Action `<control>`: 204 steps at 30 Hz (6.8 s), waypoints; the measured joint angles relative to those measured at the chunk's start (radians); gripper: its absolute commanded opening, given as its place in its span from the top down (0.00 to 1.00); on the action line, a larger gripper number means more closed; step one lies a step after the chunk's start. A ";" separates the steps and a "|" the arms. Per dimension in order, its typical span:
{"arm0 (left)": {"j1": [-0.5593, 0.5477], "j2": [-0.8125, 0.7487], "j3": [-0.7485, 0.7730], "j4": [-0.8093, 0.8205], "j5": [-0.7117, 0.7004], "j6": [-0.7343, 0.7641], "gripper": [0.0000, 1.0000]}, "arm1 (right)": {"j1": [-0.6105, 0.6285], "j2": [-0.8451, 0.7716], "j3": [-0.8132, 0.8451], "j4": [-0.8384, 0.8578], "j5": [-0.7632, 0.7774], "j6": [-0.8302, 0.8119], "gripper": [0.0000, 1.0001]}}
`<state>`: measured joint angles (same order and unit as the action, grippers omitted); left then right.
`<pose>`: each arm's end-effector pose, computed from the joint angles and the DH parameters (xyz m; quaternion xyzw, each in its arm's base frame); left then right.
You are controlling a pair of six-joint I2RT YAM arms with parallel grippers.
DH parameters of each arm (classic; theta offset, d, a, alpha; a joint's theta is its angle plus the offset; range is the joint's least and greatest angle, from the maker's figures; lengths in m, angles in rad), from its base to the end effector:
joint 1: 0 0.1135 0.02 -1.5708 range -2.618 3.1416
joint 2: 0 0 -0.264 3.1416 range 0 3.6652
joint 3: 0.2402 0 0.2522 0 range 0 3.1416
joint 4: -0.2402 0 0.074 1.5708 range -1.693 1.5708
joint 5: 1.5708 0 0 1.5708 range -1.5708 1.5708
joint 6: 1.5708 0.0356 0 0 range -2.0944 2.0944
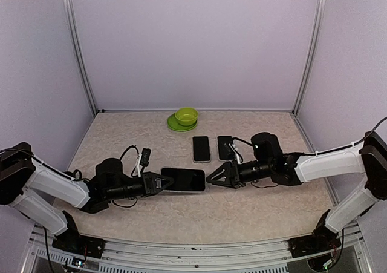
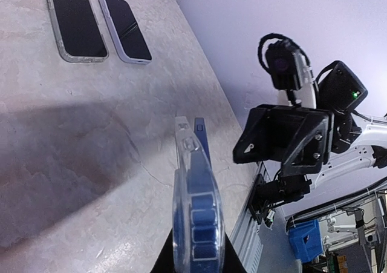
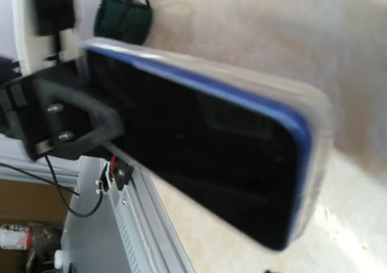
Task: Put the phone into the phone case
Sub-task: Install the phone on the phone case, then press the top right corner of the phone case, then press the corner of the phone case at the bottom right corner of the phone case.
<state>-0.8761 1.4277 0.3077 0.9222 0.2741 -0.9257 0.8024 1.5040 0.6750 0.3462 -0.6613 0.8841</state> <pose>0.1521 -0.1976 0.1592 0.0676 0.7681 -0.5578 0.3070 0.1945 0.2327 0.1894 -0.1348 0.8155 0.5503 0.1181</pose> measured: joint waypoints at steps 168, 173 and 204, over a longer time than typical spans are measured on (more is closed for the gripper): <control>-0.090 0.002 -0.006 0.289 0.153 0.013 1.00 | 0.034 -0.303 -0.118 0.071 -0.086 -0.148 0.51; -0.089 -0.015 -0.021 0.290 0.122 0.014 1.00 | 0.036 -0.299 -0.118 0.102 -0.087 -0.137 0.46; -0.077 -0.073 -0.067 0.340 0.051 0.018 1.00 | 0.112 -0.117 -0.061 0.172 -0.080 -0.077 1.00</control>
<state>-0.9535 1.3548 0.2405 1.2625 0.3252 -0.9073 0.9146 1.3869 0.6140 0.5186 -0.7418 0.8066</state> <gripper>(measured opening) 0.101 0.053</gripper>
